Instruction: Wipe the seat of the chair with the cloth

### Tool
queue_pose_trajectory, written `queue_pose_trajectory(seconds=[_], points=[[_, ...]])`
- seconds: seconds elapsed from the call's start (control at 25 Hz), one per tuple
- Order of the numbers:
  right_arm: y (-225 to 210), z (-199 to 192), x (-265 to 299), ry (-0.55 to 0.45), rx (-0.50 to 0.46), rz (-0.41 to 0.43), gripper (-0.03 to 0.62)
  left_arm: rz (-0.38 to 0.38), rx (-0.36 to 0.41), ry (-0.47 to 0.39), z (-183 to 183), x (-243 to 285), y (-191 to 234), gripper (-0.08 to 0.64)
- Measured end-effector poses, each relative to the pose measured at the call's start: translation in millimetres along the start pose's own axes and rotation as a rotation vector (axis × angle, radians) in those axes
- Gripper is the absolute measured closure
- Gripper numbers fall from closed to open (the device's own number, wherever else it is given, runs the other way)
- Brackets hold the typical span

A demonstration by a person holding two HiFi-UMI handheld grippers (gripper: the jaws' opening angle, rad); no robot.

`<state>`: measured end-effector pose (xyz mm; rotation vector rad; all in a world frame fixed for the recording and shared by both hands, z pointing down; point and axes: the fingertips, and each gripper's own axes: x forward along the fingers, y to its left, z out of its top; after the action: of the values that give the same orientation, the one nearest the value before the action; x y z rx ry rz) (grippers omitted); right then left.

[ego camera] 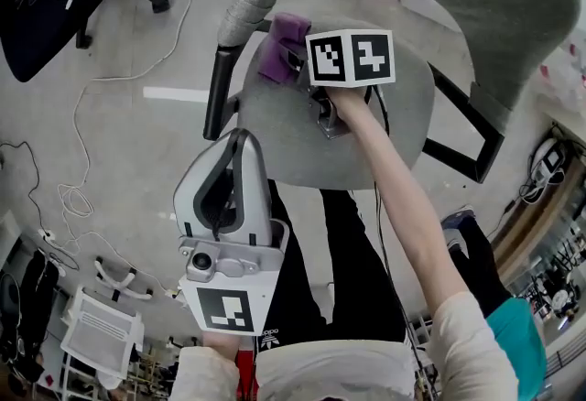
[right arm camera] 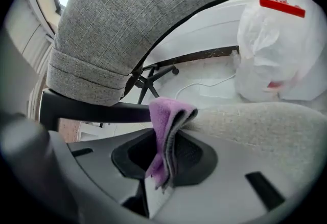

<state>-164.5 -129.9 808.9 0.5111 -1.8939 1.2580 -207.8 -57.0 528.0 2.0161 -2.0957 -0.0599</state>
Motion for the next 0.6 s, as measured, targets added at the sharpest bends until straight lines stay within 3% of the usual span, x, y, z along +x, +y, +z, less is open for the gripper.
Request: queue_pose_trajectory(seconds=[0.24, 0.6], points=[[-31, -4, -21, -0.007, -0.015, -0.053, 0.5, -0.031, 0.013, 0.004, -1, 10, -18, 0.548], [-122, -23, -96, -0.006, -0.039, -0.249, 0.5, -0.084, 0.015, -0.009, 8, 25, -49, 0.548]])
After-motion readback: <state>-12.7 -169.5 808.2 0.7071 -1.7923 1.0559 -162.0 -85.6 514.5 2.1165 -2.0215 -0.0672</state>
